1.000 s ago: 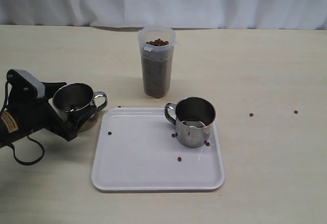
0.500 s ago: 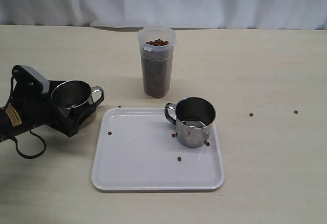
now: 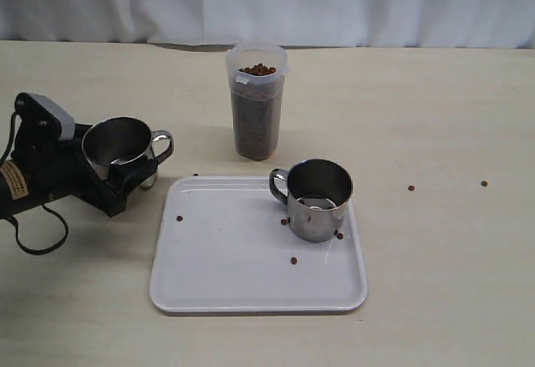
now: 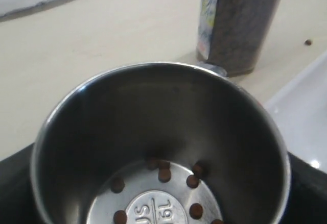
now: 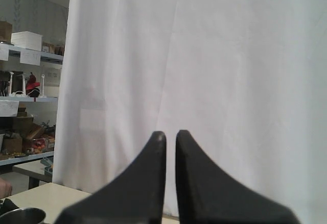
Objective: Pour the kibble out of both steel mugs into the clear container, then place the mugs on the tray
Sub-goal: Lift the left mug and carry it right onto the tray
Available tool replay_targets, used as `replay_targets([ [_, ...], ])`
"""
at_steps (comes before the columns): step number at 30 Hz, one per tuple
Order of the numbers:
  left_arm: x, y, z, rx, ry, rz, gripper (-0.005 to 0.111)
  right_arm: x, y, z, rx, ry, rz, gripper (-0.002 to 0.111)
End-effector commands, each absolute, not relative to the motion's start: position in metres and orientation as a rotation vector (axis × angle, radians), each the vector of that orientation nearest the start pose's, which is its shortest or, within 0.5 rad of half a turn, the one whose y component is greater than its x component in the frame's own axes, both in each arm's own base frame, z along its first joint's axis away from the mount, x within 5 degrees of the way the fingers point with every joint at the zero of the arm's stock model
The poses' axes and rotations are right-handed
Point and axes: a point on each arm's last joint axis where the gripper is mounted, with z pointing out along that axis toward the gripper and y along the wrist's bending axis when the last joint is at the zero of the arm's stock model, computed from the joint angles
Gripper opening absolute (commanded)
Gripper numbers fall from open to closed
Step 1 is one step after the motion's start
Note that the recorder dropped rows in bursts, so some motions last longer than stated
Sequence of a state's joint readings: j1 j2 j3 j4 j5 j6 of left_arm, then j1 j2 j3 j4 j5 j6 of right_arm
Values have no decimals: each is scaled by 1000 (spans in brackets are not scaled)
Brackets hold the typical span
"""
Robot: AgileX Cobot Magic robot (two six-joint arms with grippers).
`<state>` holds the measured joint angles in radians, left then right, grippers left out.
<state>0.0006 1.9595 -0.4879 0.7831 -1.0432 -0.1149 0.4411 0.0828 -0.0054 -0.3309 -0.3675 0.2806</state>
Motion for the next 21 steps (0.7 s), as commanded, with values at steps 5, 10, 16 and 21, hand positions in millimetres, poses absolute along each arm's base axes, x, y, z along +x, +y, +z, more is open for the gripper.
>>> replay_targets([
  [5, 255, -75, 106, 905, 1741, -758, 0, 47, 34, 239, -381, 1167, 433, 5],
  [10, 253, -93, 93, 944, 1724, -835, 0, 47, 34, 239, -381, 1167, 433, 5],
  [16, 262, -111, 78, 1000, 1757, -841, 0, 47, 34, 239, -381, 1169, 433, 5],
  [21, 268, -113, 75, 1011, 1752, -837, 0, 47, 34, 239, -381, 1169, 433, 5],
])
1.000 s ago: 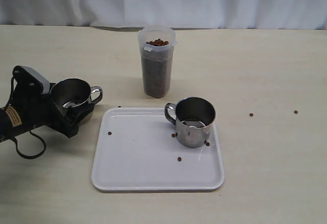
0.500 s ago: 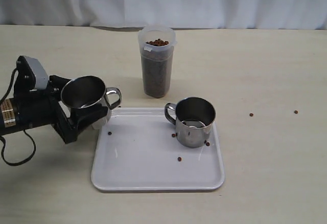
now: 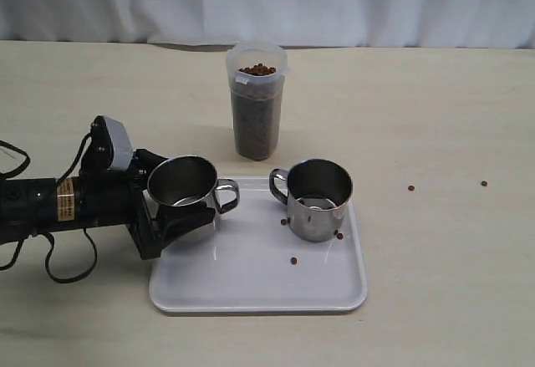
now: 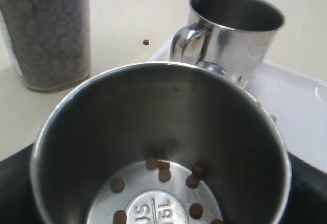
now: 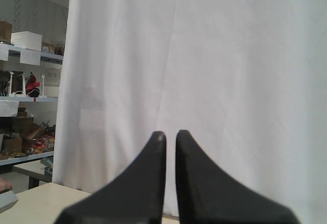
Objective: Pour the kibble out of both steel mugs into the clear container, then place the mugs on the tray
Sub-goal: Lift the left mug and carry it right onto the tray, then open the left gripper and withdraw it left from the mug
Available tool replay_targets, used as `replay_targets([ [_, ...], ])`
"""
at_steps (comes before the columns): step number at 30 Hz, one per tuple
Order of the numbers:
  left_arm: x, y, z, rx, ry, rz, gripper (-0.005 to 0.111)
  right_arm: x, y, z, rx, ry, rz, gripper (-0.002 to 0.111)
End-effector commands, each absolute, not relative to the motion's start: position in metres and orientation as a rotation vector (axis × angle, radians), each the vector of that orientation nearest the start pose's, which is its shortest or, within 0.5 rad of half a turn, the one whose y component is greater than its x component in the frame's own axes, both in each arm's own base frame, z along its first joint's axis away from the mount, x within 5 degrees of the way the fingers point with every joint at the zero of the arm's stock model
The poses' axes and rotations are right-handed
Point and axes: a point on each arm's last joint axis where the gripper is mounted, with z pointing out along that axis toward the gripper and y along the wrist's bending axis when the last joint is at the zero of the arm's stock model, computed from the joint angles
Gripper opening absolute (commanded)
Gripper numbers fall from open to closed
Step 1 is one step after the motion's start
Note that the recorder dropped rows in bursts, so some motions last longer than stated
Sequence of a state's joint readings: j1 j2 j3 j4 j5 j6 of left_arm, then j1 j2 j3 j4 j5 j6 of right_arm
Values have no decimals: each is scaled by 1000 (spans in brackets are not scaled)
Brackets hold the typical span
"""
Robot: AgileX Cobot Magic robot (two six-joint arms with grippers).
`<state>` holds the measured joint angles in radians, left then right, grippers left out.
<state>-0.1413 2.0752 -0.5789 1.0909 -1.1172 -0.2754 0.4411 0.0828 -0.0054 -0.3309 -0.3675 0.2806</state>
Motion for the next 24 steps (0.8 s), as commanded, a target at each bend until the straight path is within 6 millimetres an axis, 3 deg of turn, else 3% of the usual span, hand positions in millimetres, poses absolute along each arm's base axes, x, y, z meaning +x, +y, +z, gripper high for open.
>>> replay_targets([
  [1, 269, -113, 75, 1014, 1745, -837, 0, 47, 34, 239, -381, 1169, 433, 5],
  [8, 277, -129, 74, 1105, 1737, -784, 0, 47, 34, 239, -381, 1169, 433, 5],
  [15, 277, -130, 72, 1128, 1744, -757, 2, 47, 34, 239, -381, 1169, 433, 5],
  [21, 273, -131, 72, 1174, 1728, -773, 61, 47, 34, 239, -381, 1169, 433, 5],
  [24, 274, -131, 72, 1168, 1730, -770, 73, 47, 34, 239, -381, 1169, 433, 5],
])
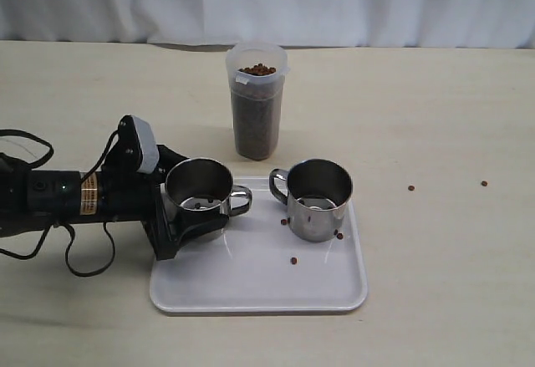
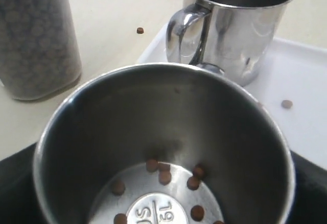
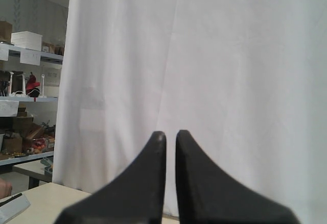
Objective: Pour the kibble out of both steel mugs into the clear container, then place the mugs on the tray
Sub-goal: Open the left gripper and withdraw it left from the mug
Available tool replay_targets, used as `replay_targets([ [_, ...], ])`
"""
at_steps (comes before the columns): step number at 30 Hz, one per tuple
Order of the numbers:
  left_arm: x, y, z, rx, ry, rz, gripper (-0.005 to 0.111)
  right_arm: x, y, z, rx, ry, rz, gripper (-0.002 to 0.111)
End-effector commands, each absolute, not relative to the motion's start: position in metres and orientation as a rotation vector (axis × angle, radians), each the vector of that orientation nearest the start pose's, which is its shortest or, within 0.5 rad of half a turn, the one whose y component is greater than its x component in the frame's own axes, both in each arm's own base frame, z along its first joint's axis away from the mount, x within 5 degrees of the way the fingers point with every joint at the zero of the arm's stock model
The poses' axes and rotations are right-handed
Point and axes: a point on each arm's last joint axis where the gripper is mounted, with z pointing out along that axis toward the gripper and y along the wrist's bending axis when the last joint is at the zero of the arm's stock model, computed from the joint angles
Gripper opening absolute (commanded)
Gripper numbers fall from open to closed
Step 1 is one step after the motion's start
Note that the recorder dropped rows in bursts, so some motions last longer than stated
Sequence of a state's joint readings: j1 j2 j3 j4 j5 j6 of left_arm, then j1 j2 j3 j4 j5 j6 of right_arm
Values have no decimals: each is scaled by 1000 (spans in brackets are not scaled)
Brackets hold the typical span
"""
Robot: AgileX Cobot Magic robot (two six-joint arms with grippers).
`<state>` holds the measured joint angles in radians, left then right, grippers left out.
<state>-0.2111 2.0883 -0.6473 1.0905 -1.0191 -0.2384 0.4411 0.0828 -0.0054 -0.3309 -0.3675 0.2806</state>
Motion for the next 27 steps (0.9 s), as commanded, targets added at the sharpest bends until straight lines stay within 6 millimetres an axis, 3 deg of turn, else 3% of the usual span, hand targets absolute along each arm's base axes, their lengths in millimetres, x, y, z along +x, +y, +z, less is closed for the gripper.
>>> replay_targets([
  [1, 274, -131, 72, 1161, 1733, -768, 75, 47, 34, 239, -381, 1169, 433, 5],
  [16, 283, -108, 85, 1091, 1742, -761, 76, 47, 34, 239, -381, 1171, 432, 5],
  [27, 279, -106, 100, 1118, 1661, -818, 76, 47, 34, 239, -383, 1171, 431, 5],
])
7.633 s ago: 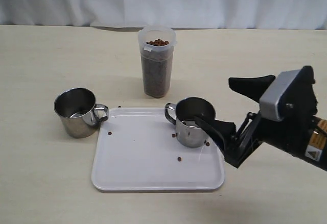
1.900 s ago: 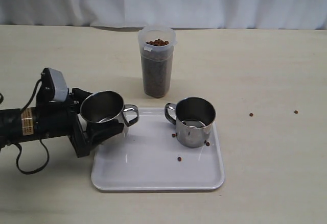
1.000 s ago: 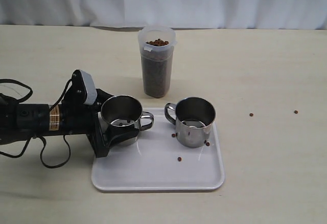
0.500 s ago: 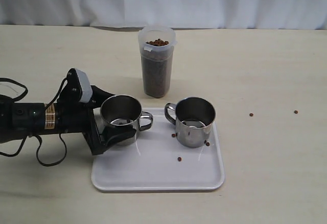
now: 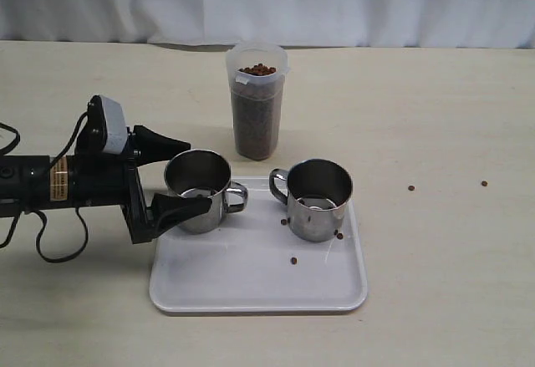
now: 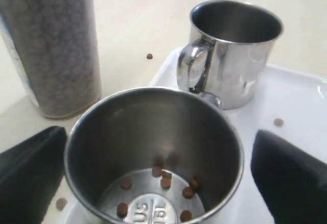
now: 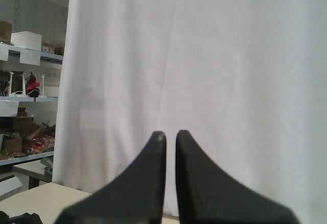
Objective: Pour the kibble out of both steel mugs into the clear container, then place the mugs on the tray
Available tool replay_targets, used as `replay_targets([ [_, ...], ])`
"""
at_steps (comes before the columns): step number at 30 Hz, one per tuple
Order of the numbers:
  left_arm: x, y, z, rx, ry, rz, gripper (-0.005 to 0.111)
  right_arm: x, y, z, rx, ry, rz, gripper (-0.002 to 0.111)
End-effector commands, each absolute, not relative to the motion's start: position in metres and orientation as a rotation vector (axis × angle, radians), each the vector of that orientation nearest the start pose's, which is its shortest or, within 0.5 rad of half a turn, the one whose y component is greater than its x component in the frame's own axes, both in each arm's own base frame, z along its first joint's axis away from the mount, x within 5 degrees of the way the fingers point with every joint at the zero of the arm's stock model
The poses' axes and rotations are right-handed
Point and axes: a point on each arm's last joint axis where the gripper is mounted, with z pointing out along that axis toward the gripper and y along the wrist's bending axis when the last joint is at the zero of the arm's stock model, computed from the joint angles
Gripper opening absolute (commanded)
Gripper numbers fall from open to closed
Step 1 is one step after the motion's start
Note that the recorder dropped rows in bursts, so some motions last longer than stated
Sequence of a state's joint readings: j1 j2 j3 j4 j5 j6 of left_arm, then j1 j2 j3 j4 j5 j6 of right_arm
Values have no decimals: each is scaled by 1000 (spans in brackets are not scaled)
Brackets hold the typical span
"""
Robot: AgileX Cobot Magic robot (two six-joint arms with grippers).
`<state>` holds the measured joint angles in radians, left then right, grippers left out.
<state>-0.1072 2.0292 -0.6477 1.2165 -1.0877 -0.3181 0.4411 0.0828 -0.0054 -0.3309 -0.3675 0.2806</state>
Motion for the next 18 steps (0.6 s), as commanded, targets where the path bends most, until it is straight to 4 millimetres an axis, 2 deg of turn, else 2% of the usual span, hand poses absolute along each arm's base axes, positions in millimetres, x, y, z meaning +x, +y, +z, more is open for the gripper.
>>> replay_targets([
  [1, 280, -106, 101, 1112, 1662, -818, 76, 47, 34, 239, -383, 1171, 431, 5],
  [6, 282, -95, 119, 1055, 1645, -830, 76, 47, 34, 239, -383, 1171, 431, 5],
  [12, 285, -58, 158, 845, 1647, -887, 72, 47, 34, 239, -383, 1171, 431, 5],
  [15, 285, -34, 179, 710, 1678, -873, 48, 47, 34, 239, -383, 1171, 431, 5],
  [18, 279, -13, 199, 622, 1696, -855, 4, 47, 34, 239, -383, 1171, 431, 5],
])
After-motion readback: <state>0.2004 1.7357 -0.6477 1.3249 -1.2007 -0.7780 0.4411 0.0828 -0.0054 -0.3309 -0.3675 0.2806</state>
